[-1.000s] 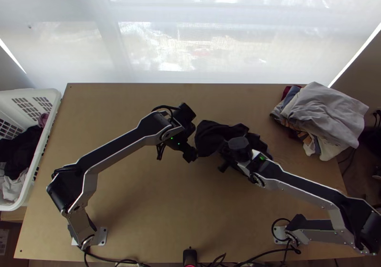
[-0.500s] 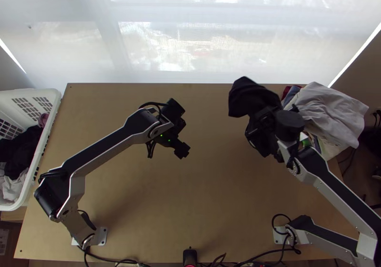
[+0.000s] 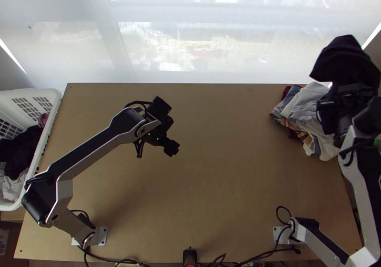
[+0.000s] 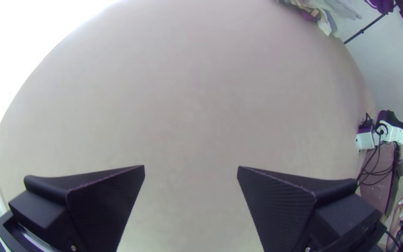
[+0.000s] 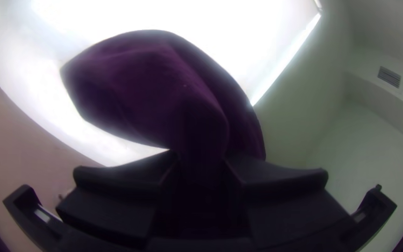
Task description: Fold the t-shirt
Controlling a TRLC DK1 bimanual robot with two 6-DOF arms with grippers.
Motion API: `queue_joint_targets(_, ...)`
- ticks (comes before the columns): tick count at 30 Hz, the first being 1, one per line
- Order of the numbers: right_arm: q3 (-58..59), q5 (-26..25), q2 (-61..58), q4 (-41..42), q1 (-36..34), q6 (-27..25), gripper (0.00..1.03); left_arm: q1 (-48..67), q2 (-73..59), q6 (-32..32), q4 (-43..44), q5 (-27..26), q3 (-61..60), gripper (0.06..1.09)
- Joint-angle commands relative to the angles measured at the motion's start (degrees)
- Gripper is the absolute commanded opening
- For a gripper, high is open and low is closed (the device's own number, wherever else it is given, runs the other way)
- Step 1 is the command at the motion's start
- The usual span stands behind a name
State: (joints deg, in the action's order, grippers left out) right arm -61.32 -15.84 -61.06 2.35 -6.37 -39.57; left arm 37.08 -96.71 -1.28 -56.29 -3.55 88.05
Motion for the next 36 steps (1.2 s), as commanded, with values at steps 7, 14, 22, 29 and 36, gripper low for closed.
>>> queue_joint_targets(7,-4.5,17.2,-11.5,7.5,-28.6,-1.5,0.03,-1.4,2.3,-0.1,0.3,-0.1,-3.0,1.02)
queue_joint_targets(14,-0.5,17.7,-17.6,12.4,-27.8,-2.4,0.03,-2.8,3.5,-0.1,0.3,-0.1,-4.2,1.02)
queue_joint_targets(22,5.8,17.2,-22.9,14.4,-22.6,-1.3,0.03,-4.0,5.6,-0.1,0.2,0.0,-6.4,1.02)
queue_joint_targets(29,6.7,13.3,-27.6,14.8,-15.6,0.4,0.03,-4.4,6.4,-0.7,-0.2,0.0,-6.7,1.02)
queue_joint_targets(36,6.7,11.3,-30.5,14.8,-11.8,0.4,0.03,-5.4,8.1,-0.7,-0.2,0.0,-9.0,1.02)
